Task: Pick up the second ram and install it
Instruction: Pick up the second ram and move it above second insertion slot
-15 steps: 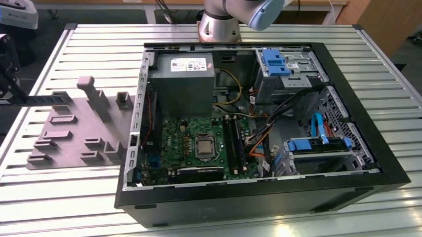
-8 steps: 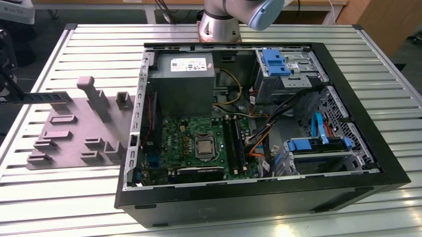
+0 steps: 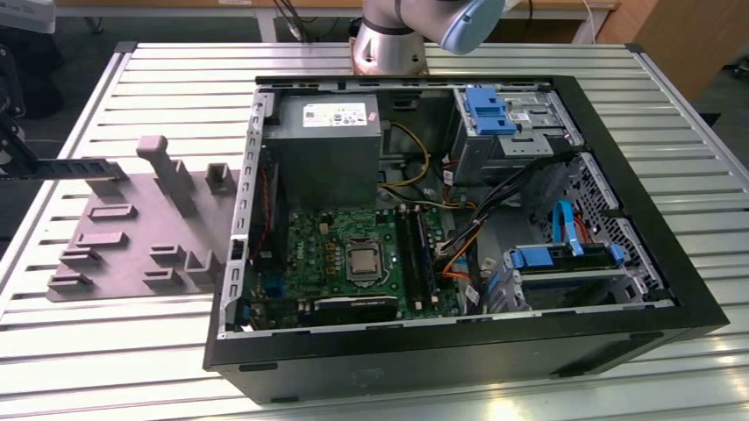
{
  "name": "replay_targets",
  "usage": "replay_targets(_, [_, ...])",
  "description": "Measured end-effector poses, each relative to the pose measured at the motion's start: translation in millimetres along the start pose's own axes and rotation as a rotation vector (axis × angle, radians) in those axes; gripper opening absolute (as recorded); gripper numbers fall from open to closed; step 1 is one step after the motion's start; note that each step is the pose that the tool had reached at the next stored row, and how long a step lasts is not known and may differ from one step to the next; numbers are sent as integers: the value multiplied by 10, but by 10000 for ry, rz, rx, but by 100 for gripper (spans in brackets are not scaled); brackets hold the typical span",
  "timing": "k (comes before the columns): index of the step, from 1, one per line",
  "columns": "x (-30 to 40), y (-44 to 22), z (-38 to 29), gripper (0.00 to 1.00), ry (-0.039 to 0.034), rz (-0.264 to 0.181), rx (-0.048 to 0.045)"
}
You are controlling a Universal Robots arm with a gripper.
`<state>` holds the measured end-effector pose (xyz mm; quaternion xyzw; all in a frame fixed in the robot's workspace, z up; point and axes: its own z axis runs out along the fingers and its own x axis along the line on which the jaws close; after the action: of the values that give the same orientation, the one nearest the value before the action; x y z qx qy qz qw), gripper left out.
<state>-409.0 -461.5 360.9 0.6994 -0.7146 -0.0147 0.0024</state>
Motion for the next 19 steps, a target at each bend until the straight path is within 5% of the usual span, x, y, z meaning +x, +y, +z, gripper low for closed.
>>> replay_targets(13, [0, 0, 10, 14, 2, 0, -1])
replay_targets(19, [-5, 1, -52, 14, 2, 0, -2])
